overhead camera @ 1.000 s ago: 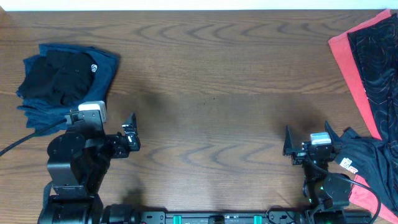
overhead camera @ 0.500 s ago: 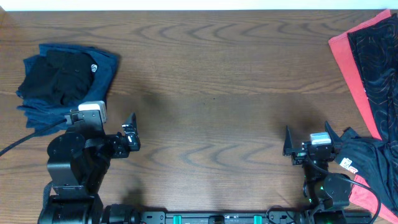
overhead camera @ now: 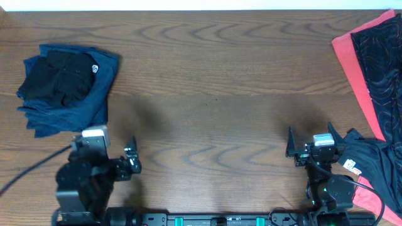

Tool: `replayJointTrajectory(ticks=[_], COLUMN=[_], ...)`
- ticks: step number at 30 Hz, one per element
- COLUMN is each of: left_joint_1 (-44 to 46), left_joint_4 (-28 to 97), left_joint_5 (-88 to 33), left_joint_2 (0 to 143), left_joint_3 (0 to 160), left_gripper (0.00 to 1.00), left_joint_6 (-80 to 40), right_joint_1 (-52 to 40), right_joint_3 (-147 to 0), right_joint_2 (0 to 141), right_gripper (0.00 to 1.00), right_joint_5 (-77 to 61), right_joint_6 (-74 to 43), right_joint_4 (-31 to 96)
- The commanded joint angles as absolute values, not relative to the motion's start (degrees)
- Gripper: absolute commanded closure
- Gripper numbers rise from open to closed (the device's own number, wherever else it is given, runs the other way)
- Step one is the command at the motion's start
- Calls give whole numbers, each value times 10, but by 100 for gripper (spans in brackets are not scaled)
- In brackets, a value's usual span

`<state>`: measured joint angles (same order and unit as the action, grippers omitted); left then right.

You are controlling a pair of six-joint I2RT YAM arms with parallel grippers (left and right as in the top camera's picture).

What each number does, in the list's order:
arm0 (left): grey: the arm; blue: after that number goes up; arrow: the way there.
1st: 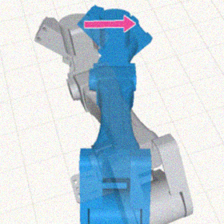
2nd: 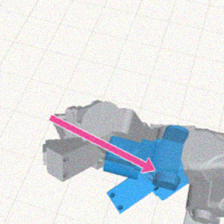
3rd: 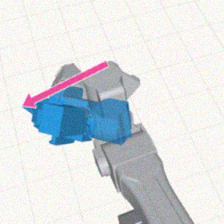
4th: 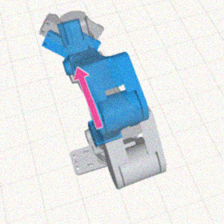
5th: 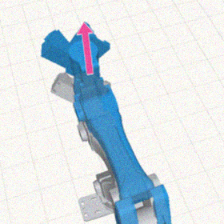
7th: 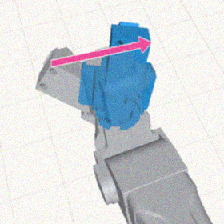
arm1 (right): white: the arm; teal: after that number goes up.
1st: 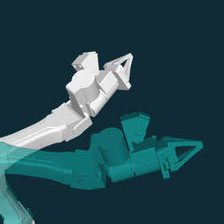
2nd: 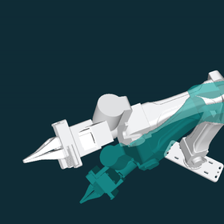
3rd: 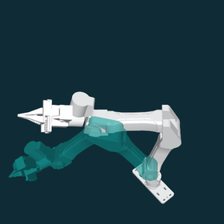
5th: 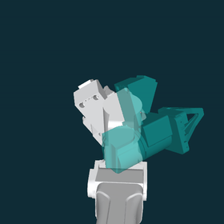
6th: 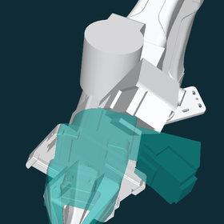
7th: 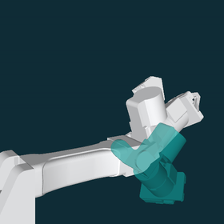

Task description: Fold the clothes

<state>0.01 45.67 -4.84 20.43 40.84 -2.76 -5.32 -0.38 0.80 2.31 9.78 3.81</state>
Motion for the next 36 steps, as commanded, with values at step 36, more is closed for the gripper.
replayJointTrajectory(ticks=[36], left_joint_1=[-2], left_joint_4=[38], left_joint_5=[-27], left_joint_2=[7], left_joint_3=[2], left_gripper=[2], left_joint_6=[-17], right_joint_1=[-57], right_joint_3=[-3], right_joint_2=[6], right_gripper=[1], right_joint_5=[19], right_joint_6=[102], right_joint_4=[41])
